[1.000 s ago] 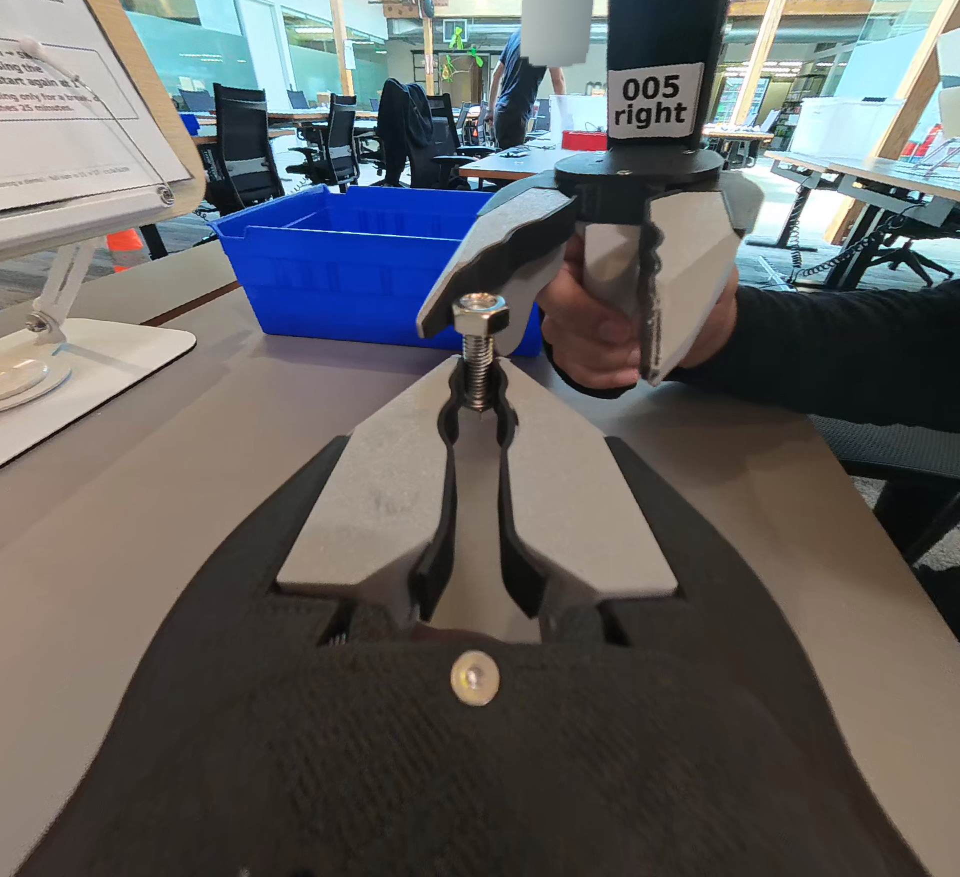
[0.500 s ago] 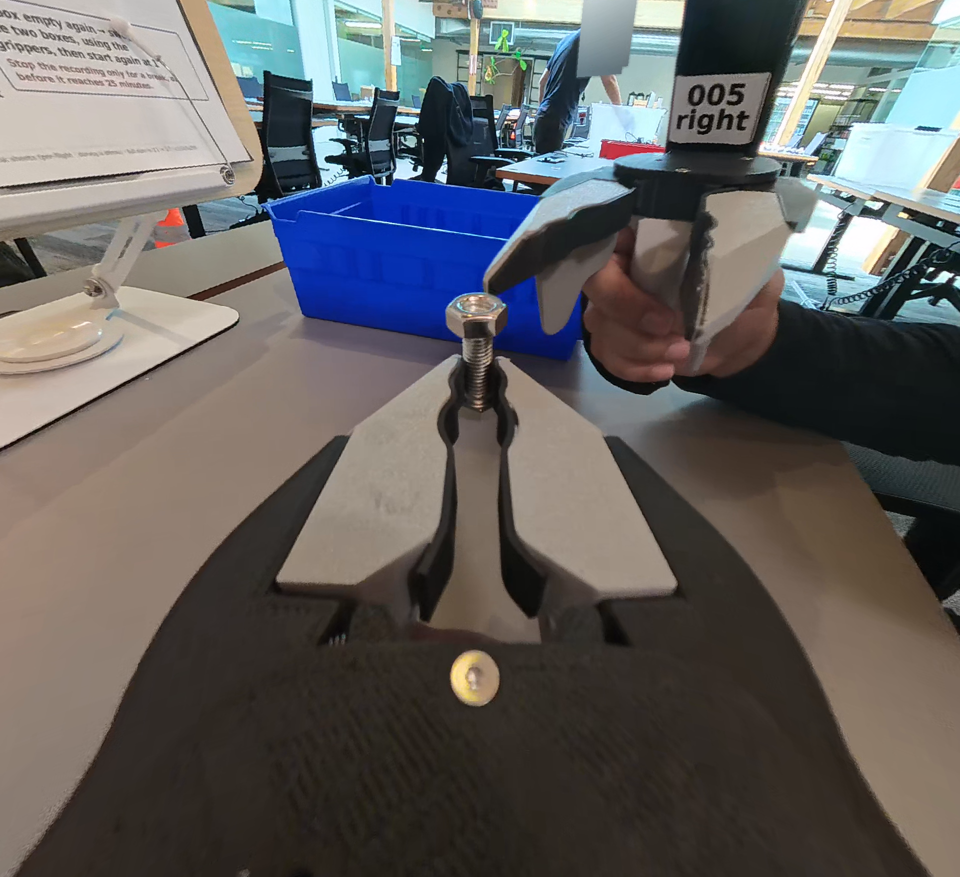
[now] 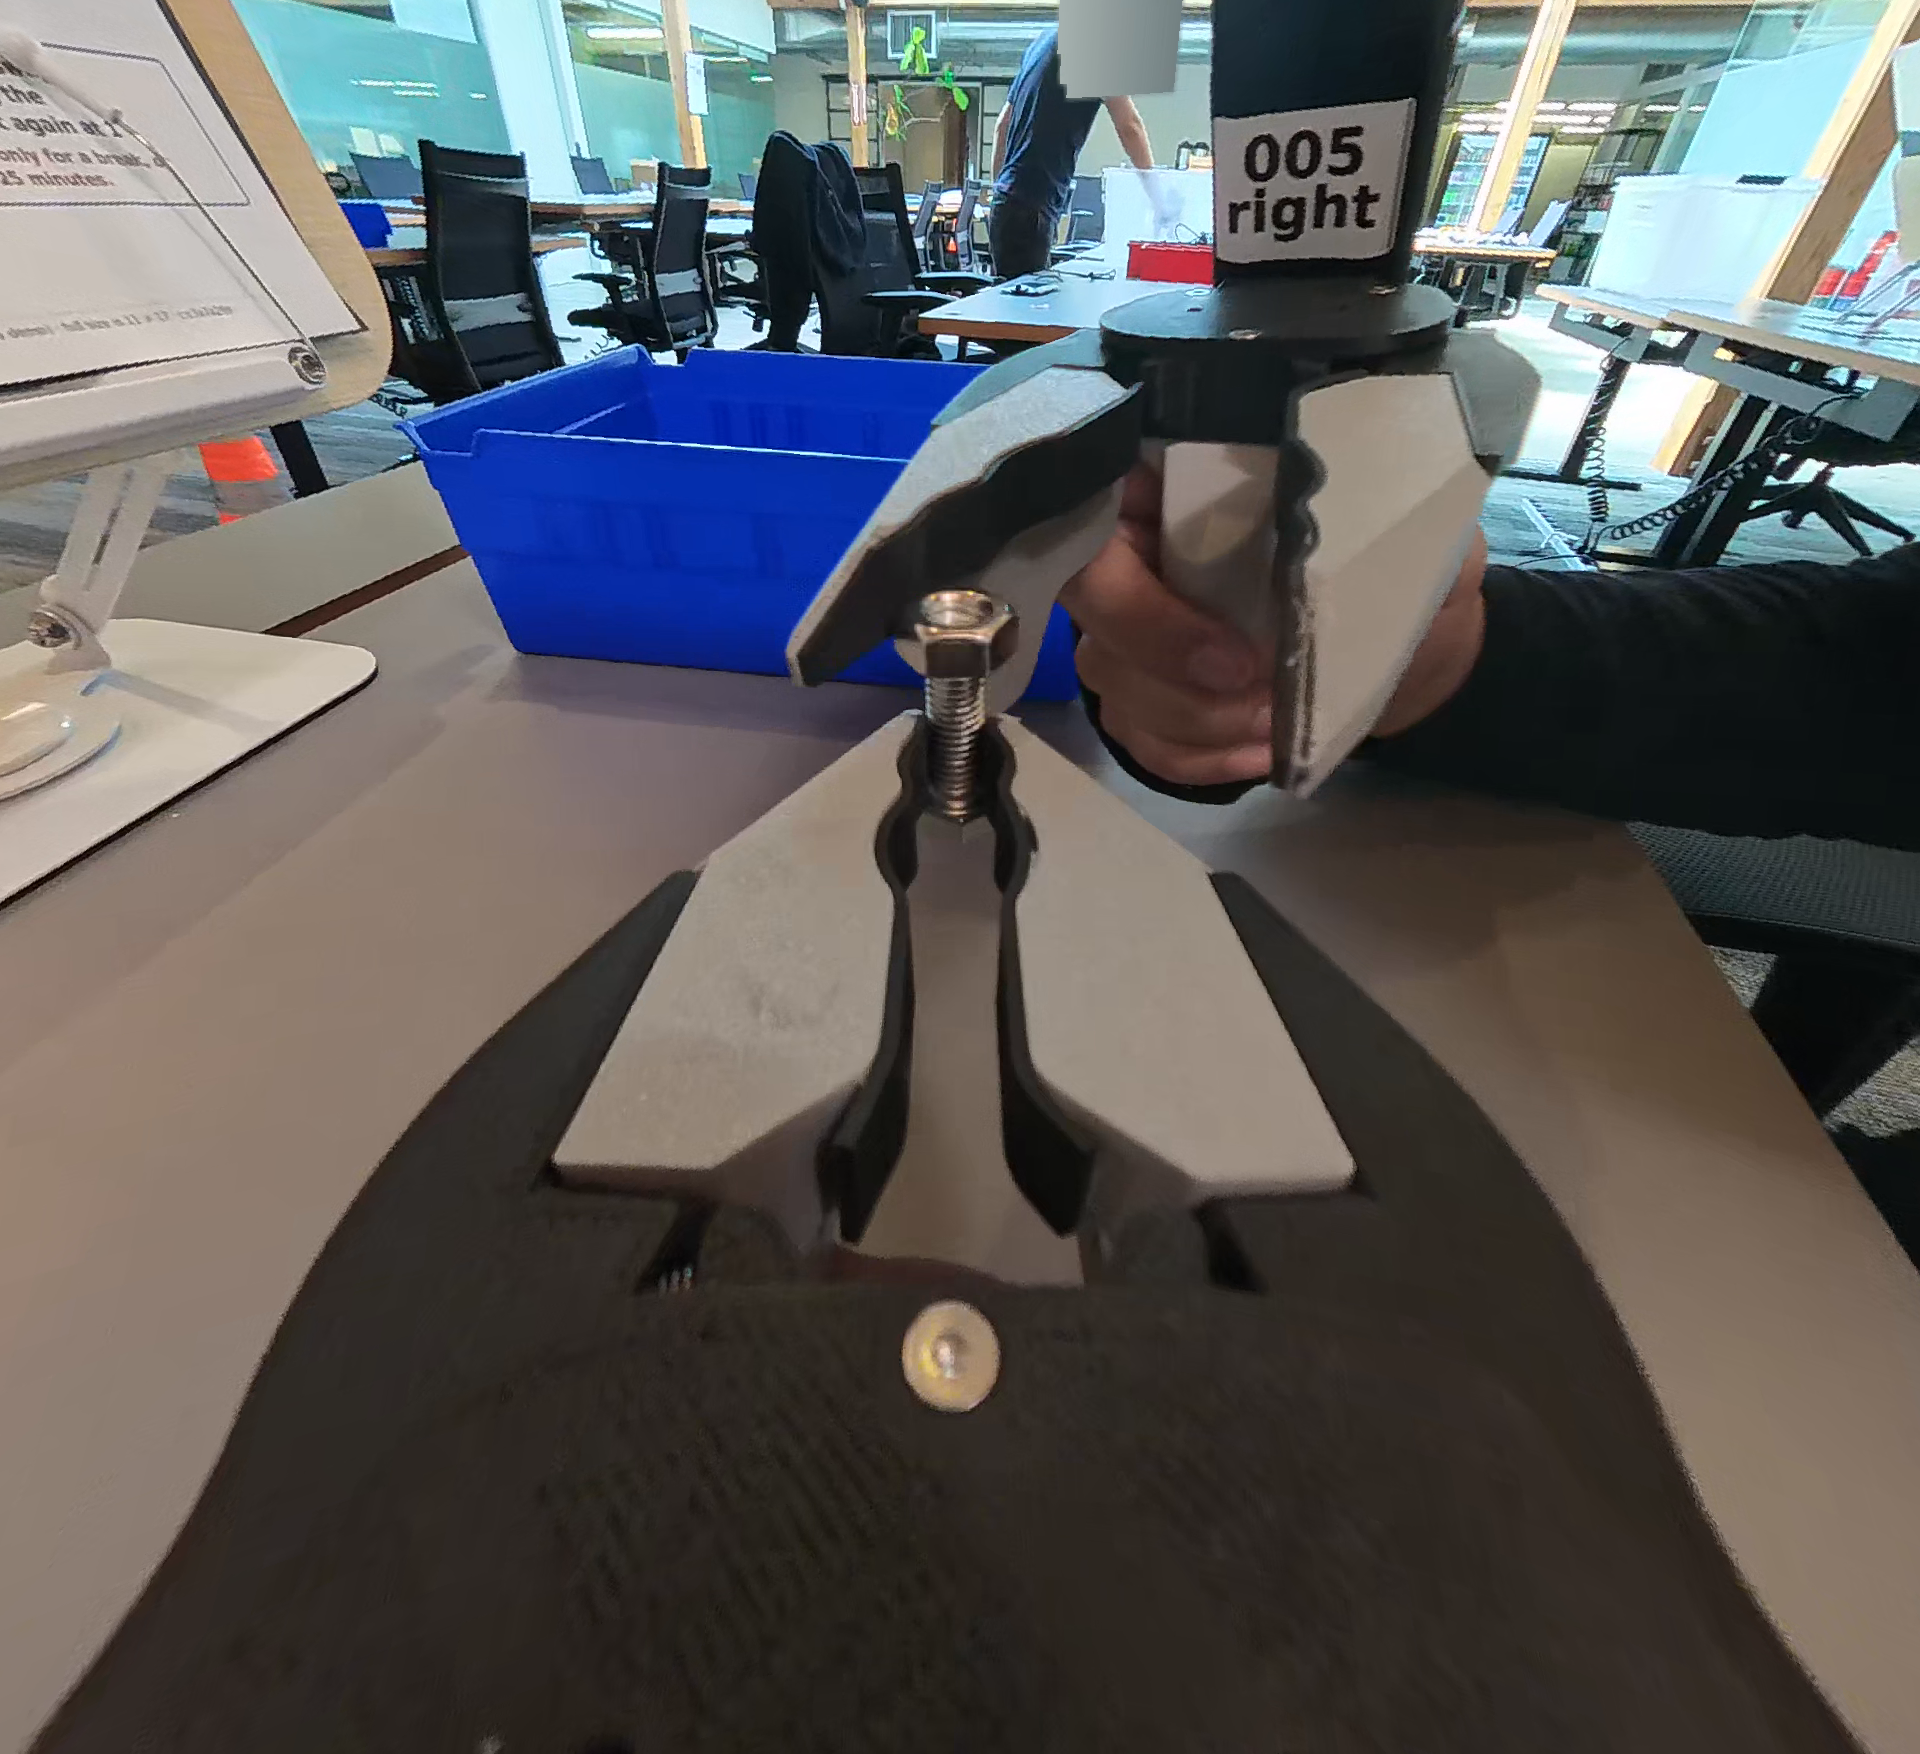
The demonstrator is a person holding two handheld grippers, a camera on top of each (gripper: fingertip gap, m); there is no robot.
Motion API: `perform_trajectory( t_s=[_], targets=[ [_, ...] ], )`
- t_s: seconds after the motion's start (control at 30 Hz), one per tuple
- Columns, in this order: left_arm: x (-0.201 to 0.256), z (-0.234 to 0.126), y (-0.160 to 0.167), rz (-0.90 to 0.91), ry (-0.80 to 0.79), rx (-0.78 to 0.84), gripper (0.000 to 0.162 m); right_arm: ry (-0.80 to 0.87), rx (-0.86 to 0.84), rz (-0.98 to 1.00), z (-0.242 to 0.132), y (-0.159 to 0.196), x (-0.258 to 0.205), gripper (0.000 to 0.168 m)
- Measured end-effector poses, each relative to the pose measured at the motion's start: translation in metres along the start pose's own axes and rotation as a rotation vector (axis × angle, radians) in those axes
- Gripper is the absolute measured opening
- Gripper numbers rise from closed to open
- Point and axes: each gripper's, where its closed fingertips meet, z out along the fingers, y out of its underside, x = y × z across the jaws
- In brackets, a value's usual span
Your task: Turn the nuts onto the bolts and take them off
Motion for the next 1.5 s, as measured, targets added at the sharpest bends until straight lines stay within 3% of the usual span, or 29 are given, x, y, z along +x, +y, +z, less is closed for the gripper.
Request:
perform_trajectory(
  t_s=[0.5, 0.9, 1.1, 1.2, 1.5],
  targets=[
    [-0.040, -0.014, -0.001, -0.097, -0.167, 0.018, 0.006, 0.029, 0.020, -0.004, -0.009, -0.006, 0.006, 0.058],
    [0.004, 0.002, 0.001, 0.005, 0.005, -0.013, 0.006, 0.041, 0.001, 0.026, -0.002, 0.001, 0.008, 0.063],
    [-0.026, -0.008, -0.002, -0.032, -0.132, 0.003, 0.006, 0.052, 0.000, 0.009, -0.004, -0.001, 0.008, 0.065],
    [-0.047, -0.017, -0.005, -0.122, -0.209, 0.033, 0.006, 0.026, 0.012, 0.028, -0.007, -0.003, 0.006, 0.057],
    [-0.019, -0.004, -0.001, -0.061, -0.086, 0.000, 0.006, 0.079, 0.016, 0.060, -0.008, -0.001, 0.018, 0.061]
  ],
)
